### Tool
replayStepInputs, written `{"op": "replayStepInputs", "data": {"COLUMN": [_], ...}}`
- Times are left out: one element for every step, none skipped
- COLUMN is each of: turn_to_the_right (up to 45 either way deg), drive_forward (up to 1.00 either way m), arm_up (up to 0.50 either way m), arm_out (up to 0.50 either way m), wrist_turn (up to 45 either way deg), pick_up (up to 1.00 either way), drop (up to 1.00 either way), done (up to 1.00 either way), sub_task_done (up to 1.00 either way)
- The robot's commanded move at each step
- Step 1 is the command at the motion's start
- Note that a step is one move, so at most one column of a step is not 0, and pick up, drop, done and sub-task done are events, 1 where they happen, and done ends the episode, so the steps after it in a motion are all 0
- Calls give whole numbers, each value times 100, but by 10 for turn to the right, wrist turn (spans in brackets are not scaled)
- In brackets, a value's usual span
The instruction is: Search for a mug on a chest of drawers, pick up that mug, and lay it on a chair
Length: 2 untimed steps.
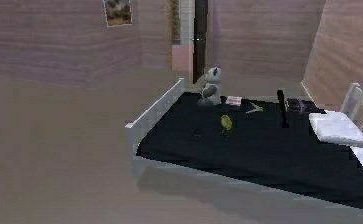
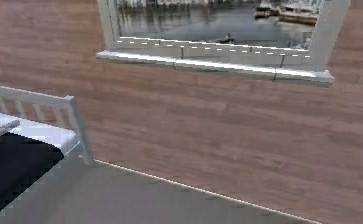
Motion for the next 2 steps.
{"op": "replayStepInputs", "data": {"turn_to_the_right": [0,-450], "drive_forward": [40,0], "arm_up": [0,0], "arm_out": [0,0], "wrist_turn": [0,0], "pick_up": [0,0], "drop": [0,0], "done": [0,0], "sub_task_done": [0,0]}}
